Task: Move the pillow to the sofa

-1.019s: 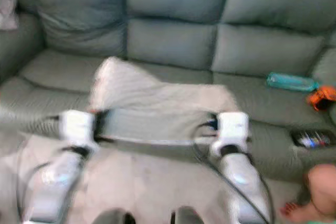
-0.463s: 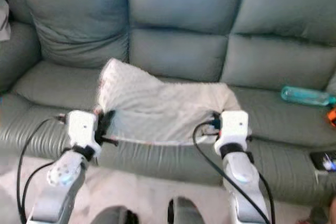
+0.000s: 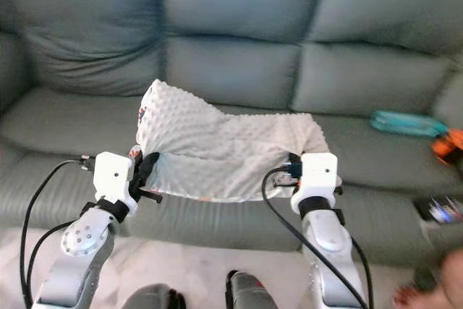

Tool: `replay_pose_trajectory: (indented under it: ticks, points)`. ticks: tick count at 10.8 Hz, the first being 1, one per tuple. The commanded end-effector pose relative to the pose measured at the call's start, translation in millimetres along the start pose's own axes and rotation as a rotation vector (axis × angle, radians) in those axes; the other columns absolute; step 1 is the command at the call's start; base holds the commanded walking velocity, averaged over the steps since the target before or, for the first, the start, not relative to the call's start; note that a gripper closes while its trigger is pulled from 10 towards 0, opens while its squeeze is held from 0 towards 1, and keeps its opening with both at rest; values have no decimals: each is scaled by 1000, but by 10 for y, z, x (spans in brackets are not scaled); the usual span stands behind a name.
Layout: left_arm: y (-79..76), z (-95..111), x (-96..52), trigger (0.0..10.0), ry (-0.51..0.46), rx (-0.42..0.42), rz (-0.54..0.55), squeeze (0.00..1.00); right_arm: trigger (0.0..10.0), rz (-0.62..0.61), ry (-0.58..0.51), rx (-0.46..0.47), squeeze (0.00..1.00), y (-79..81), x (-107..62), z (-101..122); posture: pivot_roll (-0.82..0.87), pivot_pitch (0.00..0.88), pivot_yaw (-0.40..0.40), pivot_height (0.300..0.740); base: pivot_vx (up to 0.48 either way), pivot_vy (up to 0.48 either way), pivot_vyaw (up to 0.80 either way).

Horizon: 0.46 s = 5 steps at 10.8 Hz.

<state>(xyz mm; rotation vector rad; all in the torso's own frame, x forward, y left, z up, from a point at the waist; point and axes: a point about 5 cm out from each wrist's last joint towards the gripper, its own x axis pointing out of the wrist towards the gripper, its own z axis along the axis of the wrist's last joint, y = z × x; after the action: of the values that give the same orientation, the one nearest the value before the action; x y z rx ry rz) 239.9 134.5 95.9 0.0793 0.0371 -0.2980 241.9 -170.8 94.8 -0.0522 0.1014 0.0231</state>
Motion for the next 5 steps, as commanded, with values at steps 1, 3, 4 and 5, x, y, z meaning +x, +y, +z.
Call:
replay_pose_trajectory:
  ticks: [1, 3, 4, 5]
  points:
    - [-34, 43, 22, 10000, -21, -3, -27, 0, 10000, -10, -4, 1, 0, -23, -8, 13, -6, 141, -19, 740, 0, 0, -800]
    - [-6, 34, 18, 10000, -16, -1, -23, 0, 10000, -6, -1, 4, 0, -12, -6, 6, -2, 143, -20, 740, 0, 0, -678]
    - [4, 33, 17, 10000, -15, 1, -22, 0, 10000, -4, 0, 4, 0, -9, 3, 3, -2, 143, -20, 740, 0, 0, -556]
    - [23, 30, 22, 10000, -15, 5, -16, 0, 10000, -3, -2, 6, 0, -5, 24, 6, 7, 137, -22, 740, 0, 0, 0]
